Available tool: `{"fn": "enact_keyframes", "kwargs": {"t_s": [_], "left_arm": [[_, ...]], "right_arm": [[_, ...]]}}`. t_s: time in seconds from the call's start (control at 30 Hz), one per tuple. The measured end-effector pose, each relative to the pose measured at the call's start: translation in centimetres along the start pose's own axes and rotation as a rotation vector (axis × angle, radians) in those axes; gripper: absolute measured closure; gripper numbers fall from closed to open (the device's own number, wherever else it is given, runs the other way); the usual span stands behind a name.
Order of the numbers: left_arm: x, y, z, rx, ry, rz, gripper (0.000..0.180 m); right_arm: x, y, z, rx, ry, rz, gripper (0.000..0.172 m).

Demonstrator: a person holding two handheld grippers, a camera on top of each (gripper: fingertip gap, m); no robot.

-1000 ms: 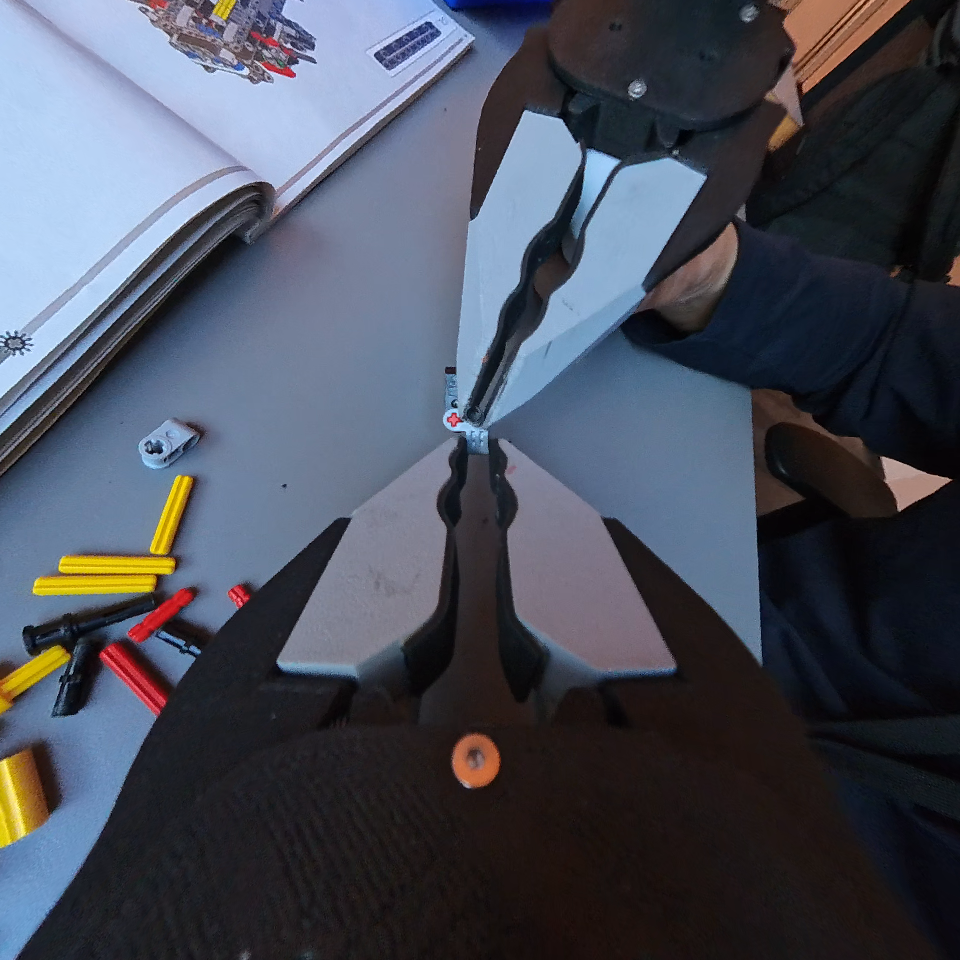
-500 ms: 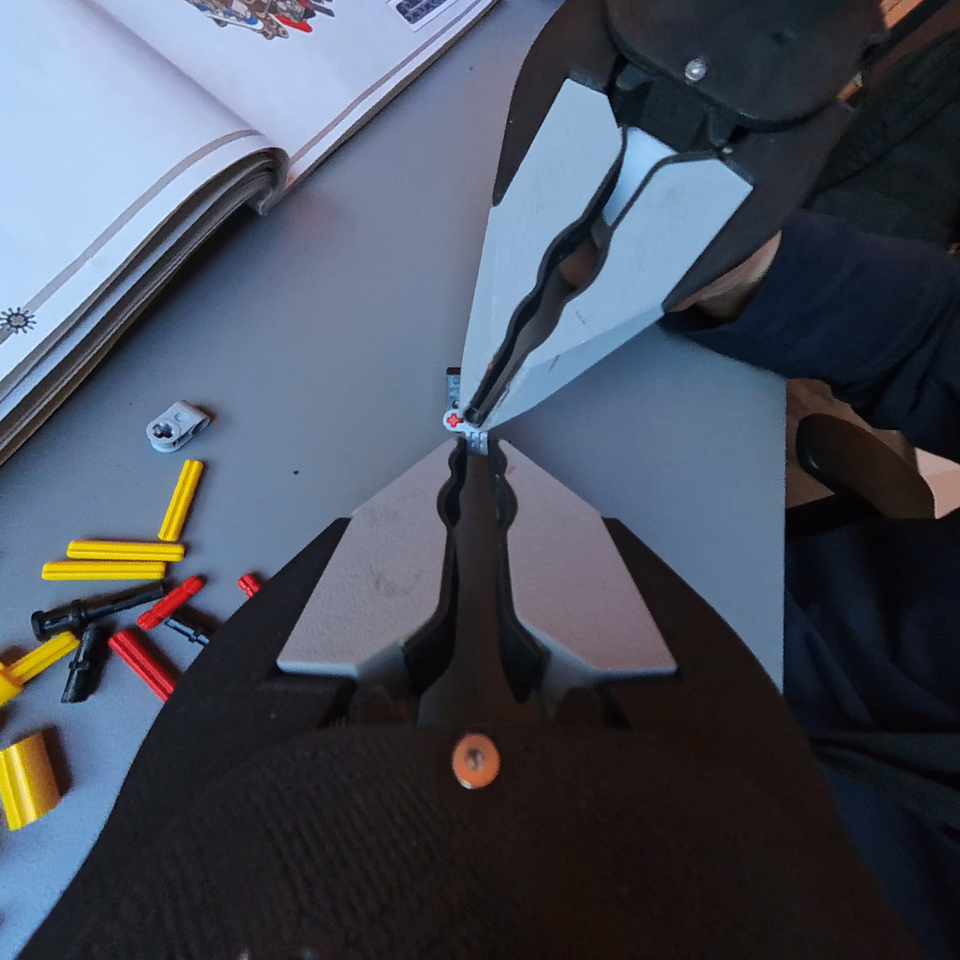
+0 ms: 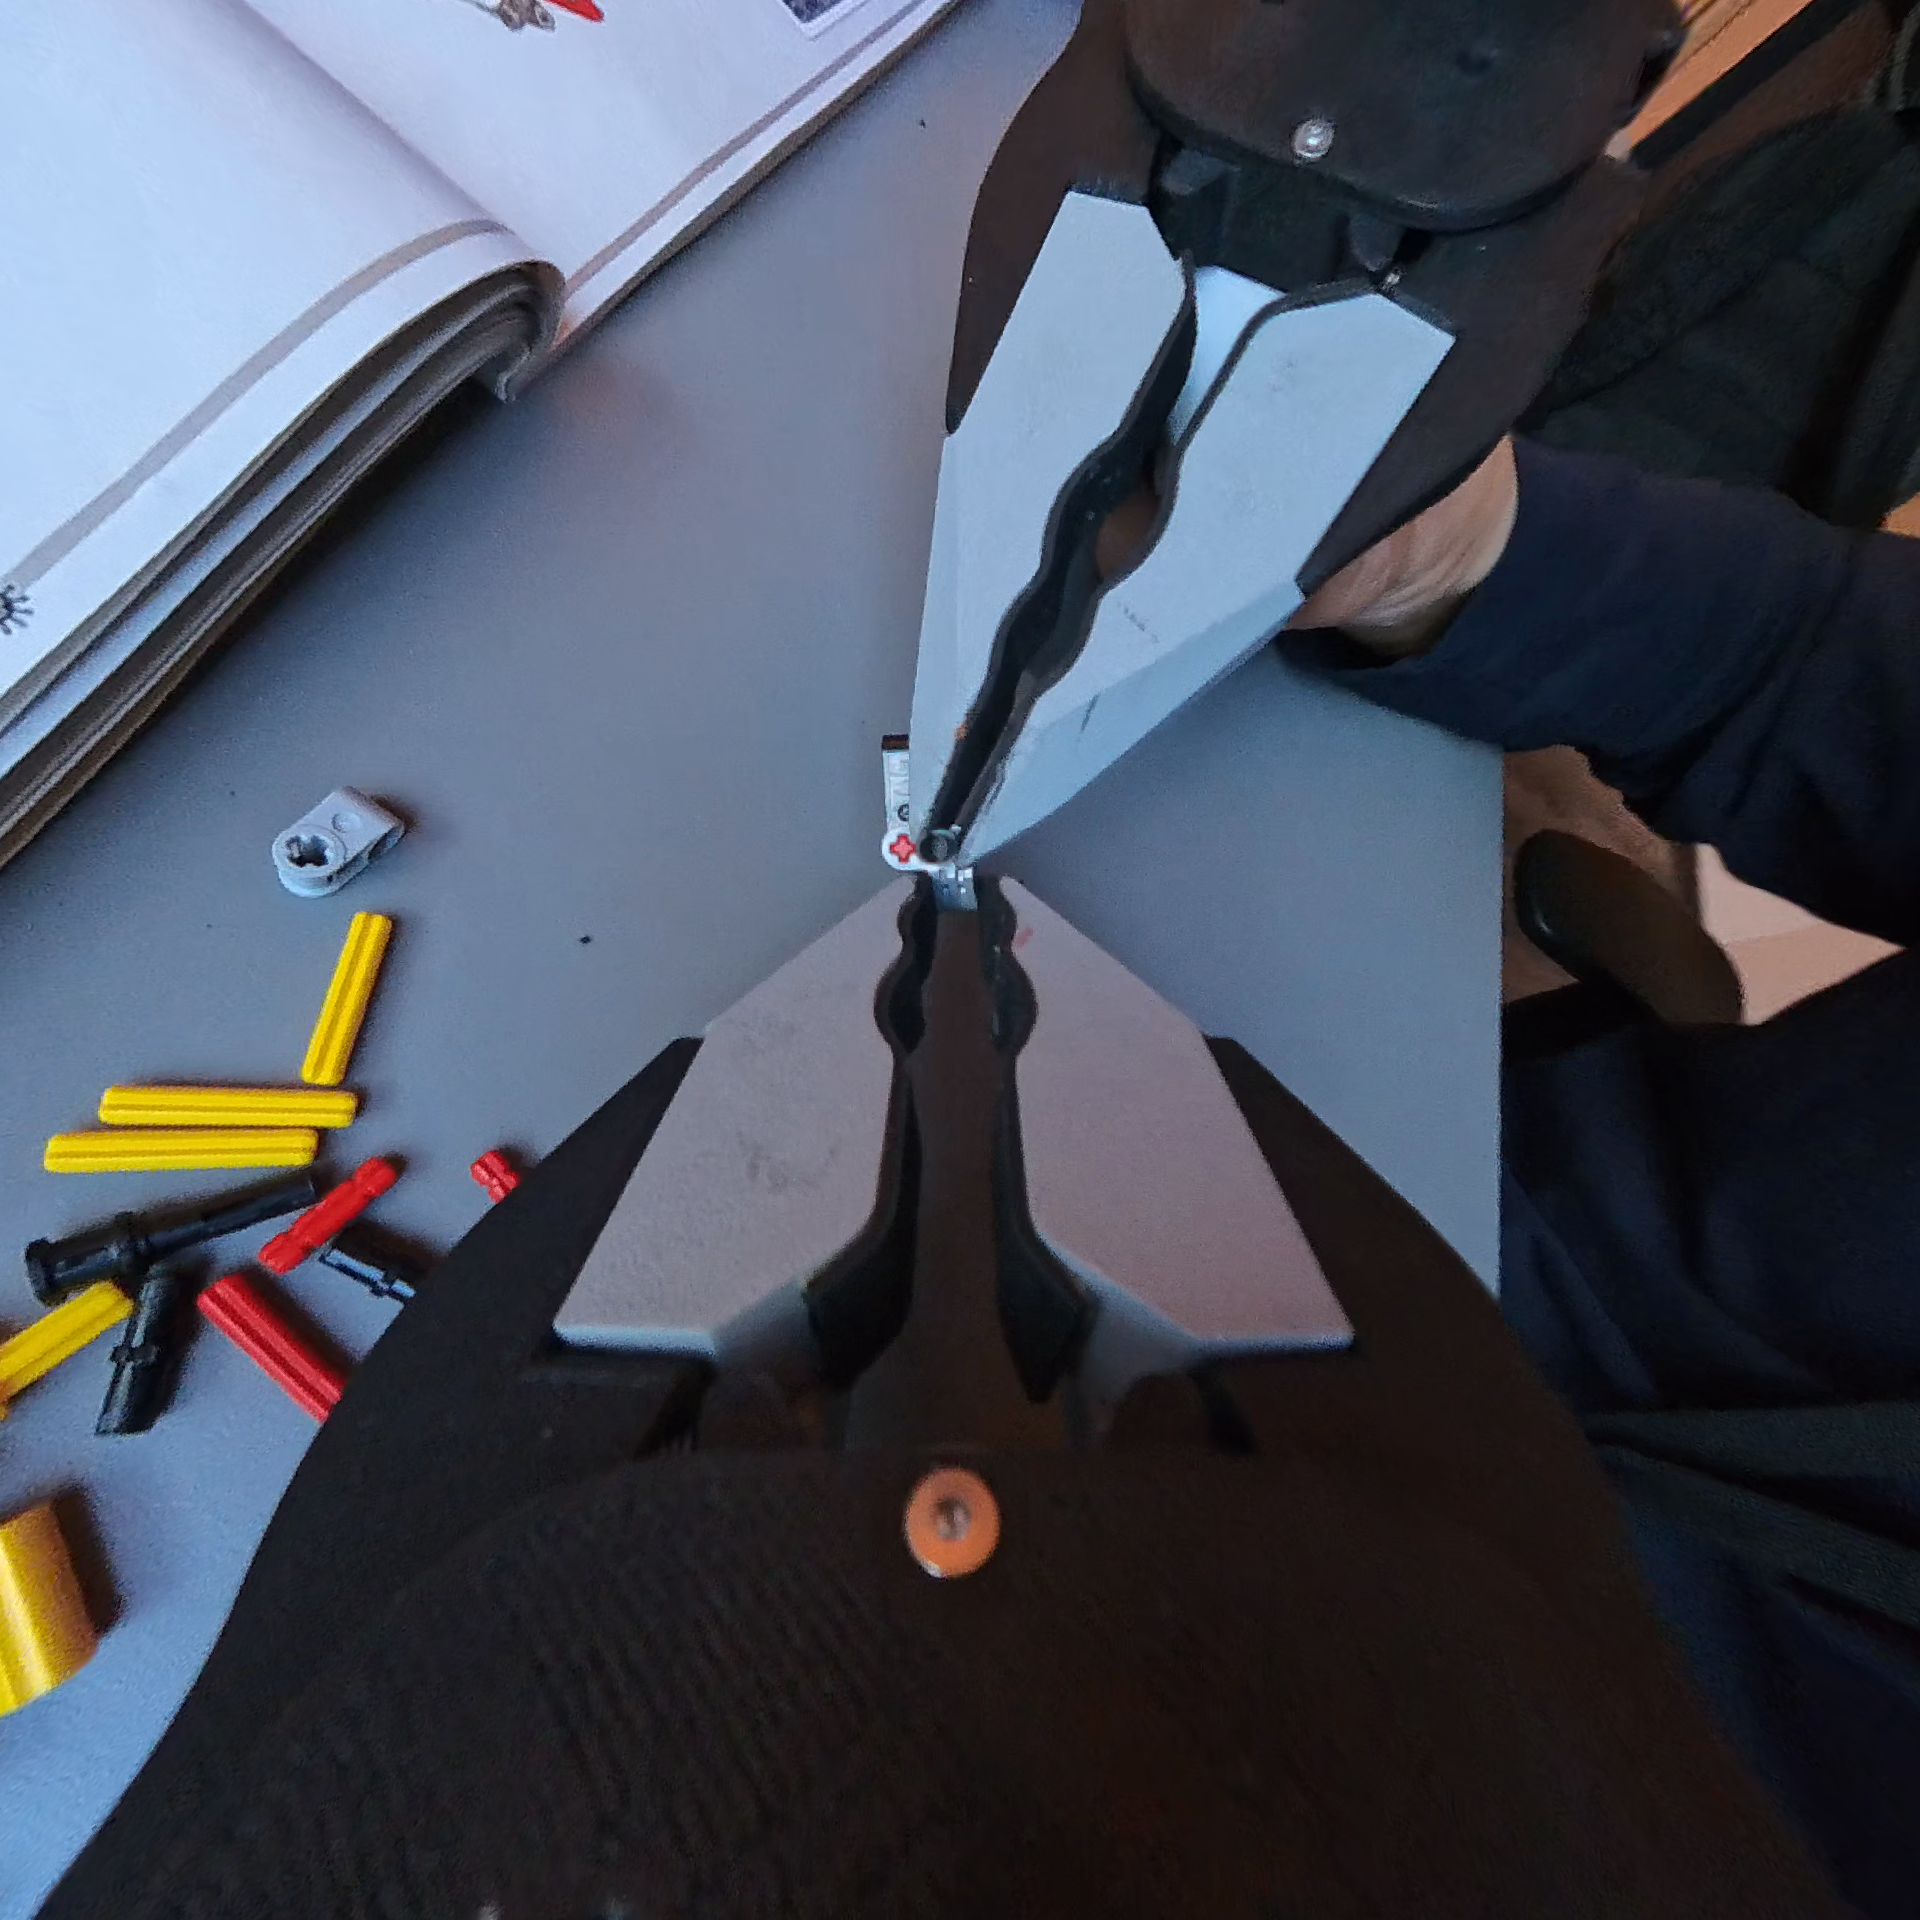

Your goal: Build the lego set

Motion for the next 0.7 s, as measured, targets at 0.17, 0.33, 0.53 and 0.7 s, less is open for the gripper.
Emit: {"fn": "enact_keyframes", "kwargs": {"t_s": [0.17,0.33,0.53,0.7], "left_arm": [[-0.41,-0.07,0.08,0.006,0.058,0.05,0.174],[-0.56,-0.19,0.14,-0.004,0.063,0.037,0.174],[-0.63,-0.3,0.15,-0.009,0.062,0.026,0.174],[-0.64,-0.32,0.13,-0.006,0.062,0.025,0.174]], "right_arm": [[0.29,-0.13,-0.11,-0.004,-0.05,-0.016,0.172],[0.53,-0.29,-0.08,-0.008,-0.087,-0.008,0.172],[0.7,-0.32,-0.07,-0.011,-0.11,-0.011,0.172],[0.82,-0.31,-0.08,-0.01,-0.133,-0.025,0.172]]}}
Point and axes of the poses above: each gripper's, where its closed fingertips meet, y back along the fingers, z out of its underside, x = y × z across the jaws, the point moved 7 cm from there along y, back along the fingers, and after that the axes turned 13 degrees about -y, right-handed, at the moved point
